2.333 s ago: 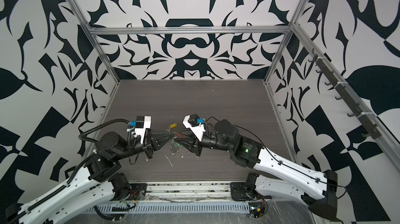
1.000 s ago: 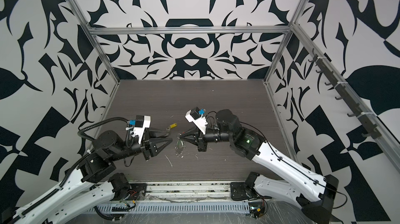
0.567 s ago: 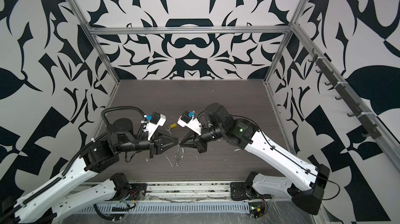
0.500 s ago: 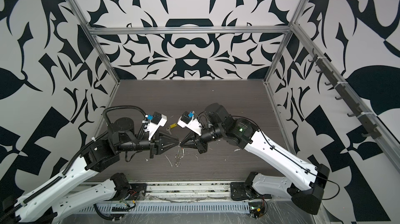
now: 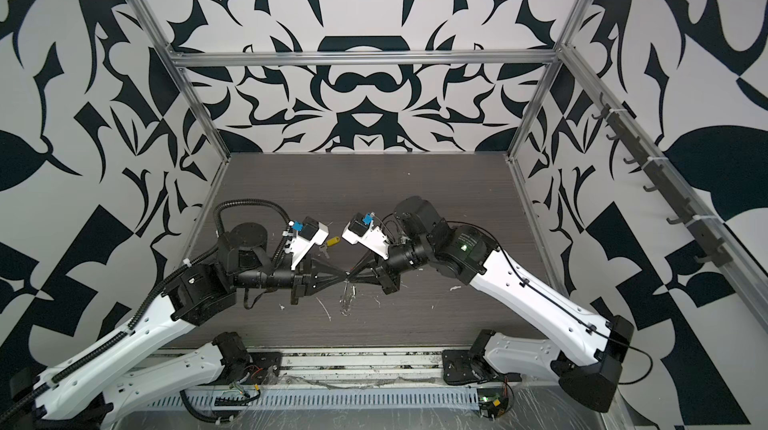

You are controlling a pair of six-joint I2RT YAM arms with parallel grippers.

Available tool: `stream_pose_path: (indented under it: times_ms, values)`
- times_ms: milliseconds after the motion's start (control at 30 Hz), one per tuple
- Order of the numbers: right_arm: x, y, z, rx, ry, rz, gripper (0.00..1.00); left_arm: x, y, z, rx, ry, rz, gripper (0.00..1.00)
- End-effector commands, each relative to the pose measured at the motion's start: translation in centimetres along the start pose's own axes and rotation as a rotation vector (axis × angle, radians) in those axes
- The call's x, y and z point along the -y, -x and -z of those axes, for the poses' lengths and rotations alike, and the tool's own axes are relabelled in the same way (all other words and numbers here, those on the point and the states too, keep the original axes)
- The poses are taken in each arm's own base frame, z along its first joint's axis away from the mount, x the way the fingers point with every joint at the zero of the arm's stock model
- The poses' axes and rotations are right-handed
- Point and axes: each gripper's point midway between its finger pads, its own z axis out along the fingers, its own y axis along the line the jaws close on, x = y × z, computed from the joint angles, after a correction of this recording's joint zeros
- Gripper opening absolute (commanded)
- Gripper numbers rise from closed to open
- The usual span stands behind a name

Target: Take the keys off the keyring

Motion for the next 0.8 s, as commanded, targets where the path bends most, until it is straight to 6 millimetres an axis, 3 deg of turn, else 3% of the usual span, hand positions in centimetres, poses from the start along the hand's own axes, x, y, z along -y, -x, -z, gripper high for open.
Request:
stream_pose_path:
  times_ms: [0,67,167,267,467,767]
  values:
    - [-1.2,2.4,0.7,0.068,0.026,0.064,0.00,0.6,1.8,0.8,0.076,0.009,-0.038,0.00]
    - [-1.2,2.7,0.8,0.090,0.020,0.057,0.00,0.3,2.3,1.2,0.132,0.033,-0.057,0.00]
    - [-0.5,3.5,1.3,0.164,-0.044,0.061,0.28,-0.1,3.3,2.3,0.236,0.074,-0.094,0.00]
    - [0.0,4.8,2.4,0.307,-0.108,0.094,0.41,0.0,4.4,3.5,0.353,0.097,-0.137,0.00]
    - [0.7,5.6,3.6,0.502,-0.180,0.138,0.44,0.2,5.6,4.7,0.490,0.098,-0.178,0.00]
    - [-0.4,5.8,2.3,0.551,-0.101,0.173,0.52,0.3,6.5,5.8,0.596,0.101,-0.188,0.00]
